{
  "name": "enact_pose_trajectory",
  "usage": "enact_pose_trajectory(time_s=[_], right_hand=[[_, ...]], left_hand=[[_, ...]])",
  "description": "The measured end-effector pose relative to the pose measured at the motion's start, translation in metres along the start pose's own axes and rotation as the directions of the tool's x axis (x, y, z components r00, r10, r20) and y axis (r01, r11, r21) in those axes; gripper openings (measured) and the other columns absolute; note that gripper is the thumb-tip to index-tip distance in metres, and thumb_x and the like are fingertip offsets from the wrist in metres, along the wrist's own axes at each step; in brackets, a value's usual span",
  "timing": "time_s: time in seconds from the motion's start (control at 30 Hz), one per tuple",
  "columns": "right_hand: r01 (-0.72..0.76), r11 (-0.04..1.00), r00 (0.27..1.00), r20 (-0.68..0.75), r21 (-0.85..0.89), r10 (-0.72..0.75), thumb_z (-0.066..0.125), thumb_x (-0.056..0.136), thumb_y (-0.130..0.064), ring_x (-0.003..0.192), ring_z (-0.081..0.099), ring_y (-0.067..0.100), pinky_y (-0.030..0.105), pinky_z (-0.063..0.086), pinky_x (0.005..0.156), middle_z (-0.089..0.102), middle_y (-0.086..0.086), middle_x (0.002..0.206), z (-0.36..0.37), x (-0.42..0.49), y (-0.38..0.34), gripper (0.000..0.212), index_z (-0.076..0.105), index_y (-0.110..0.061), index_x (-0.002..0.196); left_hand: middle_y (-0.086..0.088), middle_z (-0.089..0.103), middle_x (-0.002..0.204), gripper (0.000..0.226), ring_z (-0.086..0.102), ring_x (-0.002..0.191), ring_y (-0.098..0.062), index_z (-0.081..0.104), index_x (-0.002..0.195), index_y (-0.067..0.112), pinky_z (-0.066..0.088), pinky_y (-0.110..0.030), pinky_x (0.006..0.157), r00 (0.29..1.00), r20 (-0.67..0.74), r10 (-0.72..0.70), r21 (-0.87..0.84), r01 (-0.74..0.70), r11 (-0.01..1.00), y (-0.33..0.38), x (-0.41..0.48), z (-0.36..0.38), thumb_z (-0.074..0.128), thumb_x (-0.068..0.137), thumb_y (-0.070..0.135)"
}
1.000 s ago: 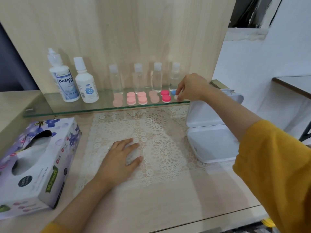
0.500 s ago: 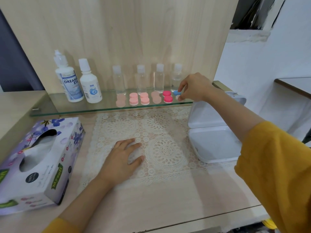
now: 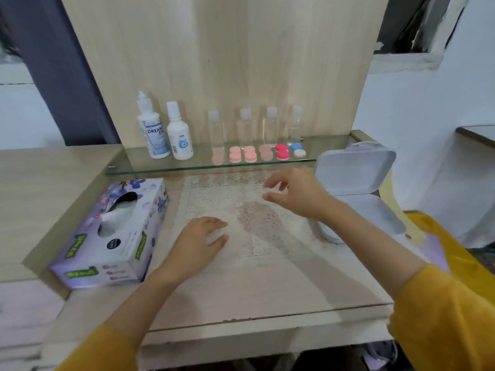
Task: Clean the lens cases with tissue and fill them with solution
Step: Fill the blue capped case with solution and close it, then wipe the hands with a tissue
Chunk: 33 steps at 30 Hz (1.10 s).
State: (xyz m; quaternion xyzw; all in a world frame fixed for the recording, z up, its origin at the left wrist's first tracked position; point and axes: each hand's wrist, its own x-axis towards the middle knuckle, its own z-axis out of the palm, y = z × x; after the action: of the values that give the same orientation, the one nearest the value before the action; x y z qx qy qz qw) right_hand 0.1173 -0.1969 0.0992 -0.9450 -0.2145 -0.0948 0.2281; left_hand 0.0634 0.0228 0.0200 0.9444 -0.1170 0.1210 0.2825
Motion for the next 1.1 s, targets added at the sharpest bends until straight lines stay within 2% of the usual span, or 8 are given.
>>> enact_pose_trajectory(time_s=[0.13,0.3,0.37,0.47,0.57,0.77,0.9,1.1], right_hand=[[0.023,1.0,0.994,0.11,0.004,-0.024,0.062,0.085,-0.035,0.11,0.054,0.016,0.024,0.036,0.09,0.06,-0.003,0.122,0.053,-0.031,-0.007,0.033,0.064,-0.019,0.114],[0.073,0.996,0.993,0.095,0.043,-0.077,0.06,0.085,-0.031,0.12,0.046,0.019,0.025,0.034,0.096,0.055,-0.002,0.129,0.097,-0.047,-0.02,0.035,0.062,-0.019,0.118],[0.097,0.994,0.991,0.091,0.048,-0.101,0.062,0.084,-0.03,0.119,0.045,0.021,0.025,0.035,0.094,0.057,-0.002,0.126,0.104,-0.047,-0.025,0.034,0.063,-0.018,0.116],[0.122,0.99,0.991,0.041,0.064,-0.125,0.064,0.079,-0.029,0.107,0.054,0.028,0.029,0.041,0.089,0.065,0.005,0.113,0.111,-0.046,-0.024,0.029,0.07,-0.014,0.103],[0.129,0.989,0.992,0.0,0.068,-0.13,0.06,0.074,-0.033,0.096,0.06,0.03,0.032,0.046,0.085,0.069,0.005,0.103,0.118,-0.046,-0.02,0.032,0.073,-0.014,0.095],[0.119,0.99,0.993,0.01,0.074,-0.12,0.058,0.075,-0.036,0.099,0.058,0.028,0.033,0.046,0.084,0.069,0.003,0.105,0.119,-0.045,-0.021,0.034,0.073,-0.015,0.098],[0.099,0.992,0.995,0.017,0.079,-0.1,0.053,0.077,-0.04,0.107,0.053,0.022,0.025,0.038,0.085,0.066,-0.001,0.112,0.119,-0.046,-0.021,0.039,0.071,-0.018,0.104],[0.104,0.992,0.994,0.015,0.076,-0.105,0.051,0.077,-0.042,0.11,0.051,0.02,0.022,0.034,0.086,0.064,-0.003,0.115,0.119,-0.046,-0.02,0.042,0.07,-0.019,0.107]], left_hand=[[-0.001,0.063,0.112,0.021,0.053,0.109,-0.014,0.068,0.106,0.012,0.029,-0.016,0.093,0.996,-0.084,0.019,0.018,-0.017,1.0,0.005,-0.013,-0.042,0.06,0.088,0.021],[-0.003,0.068,0.1,0.017,0.055,0.088,-0.013,0.071,0.099,0.011,0.036,-0.014,0.074,0.983,-0.171,-0.068,0.138,0.092,0.986,-0.012,-0.01,-0.103,0.059,0.087,0.014],[-0.006,0.067,0.101,0.018,0.056,0.088,-0.016,0.07,0.101,0.008,0.035,-0.014,0.071,0.969,-0.196,-0.151,0.173,0.186,0.967,-0.026,-0.011,-0.125,0.059,0.087,0.013],[-0.013,0.065,0.11,0.024,0.058,0.099,-0.028,0.068,0.108,0.01,0.042,-0.03,0.086,0.933,-0.188,-0.308,0.219,0.346,0.912,-0.054,-0.013,-0.145,0.063,0.085,0.014],[-0.014,0.065,0.113,0.03,0.058,0.103,-0.029,0.066,0.112,0.01,0.044,-0.033,0.092,0.908,-0.146,-0.392,0.275,0.418,0.866,-0.076,-0.012,-0.152,0.067,0.082,0.016],[-0.01,0.063,0.115,0.038,0.053,0.106,-0.027,0.065,0.115,0.018,0.043,-0.034,0.088,0.938,-0.091,-0.336,0.452,0.339,0.825,-0.084,-0.006,-0.144,0.067,0.081,0.035],[-0.012,0.053,0.119,0.039,0.04,0.113,-0.029,0.063,0.117,0.019,0.038,-0.038,0.094,0.946,-0.116,-0.303,0.568,0.314,0.761,-0.086,-0.002,-0.136,0.062,0.083,0.04],[-0.01,0.057,0.108,0.016,0.042,0.106,-0.027,0.073,0.091,0.017,0.043,-0.038,0.084,0.938,-0.195,-0.287,0.541,0.347,0.766,-0.088,0.0,-0.132,0.067,0.082,0.028]])
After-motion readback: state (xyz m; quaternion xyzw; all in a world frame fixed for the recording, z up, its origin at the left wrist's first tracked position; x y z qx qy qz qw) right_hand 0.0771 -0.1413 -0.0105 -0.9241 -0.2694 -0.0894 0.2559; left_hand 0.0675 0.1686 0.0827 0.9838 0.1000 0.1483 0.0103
